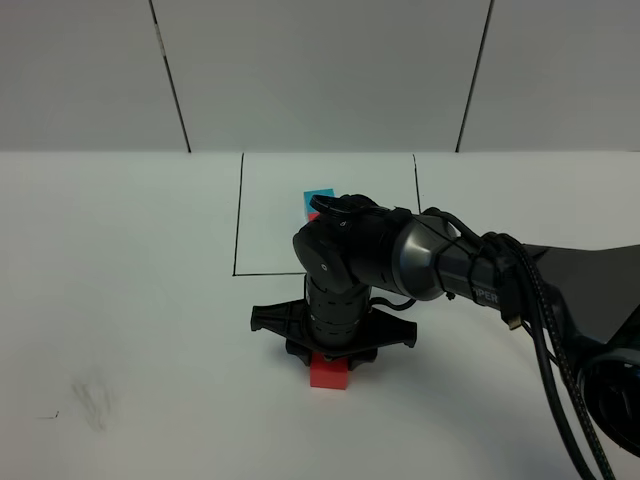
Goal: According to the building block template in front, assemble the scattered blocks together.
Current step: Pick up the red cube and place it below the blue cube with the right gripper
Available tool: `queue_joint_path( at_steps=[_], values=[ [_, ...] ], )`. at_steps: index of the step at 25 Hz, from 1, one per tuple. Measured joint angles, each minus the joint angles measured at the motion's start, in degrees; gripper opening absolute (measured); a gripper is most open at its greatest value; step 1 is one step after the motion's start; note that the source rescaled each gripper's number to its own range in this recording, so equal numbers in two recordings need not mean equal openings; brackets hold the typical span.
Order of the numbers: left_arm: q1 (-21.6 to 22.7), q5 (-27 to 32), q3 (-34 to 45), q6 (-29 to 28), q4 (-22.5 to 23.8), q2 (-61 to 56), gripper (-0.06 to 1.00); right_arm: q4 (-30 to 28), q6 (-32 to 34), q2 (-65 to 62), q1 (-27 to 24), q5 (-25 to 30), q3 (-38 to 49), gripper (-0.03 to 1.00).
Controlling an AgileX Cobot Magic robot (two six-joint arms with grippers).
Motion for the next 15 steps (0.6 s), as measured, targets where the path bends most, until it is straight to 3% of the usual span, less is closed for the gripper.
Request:
queue_joint_path(
  at_steps=[15],
  values=[
    [0.0, 0.0, 0.0, 0.0, 0.0, 0.0, 0.79, -0.2, 0.0, 0.1, -0.1, -0.6, -0.1, 0.2]
  ],
)
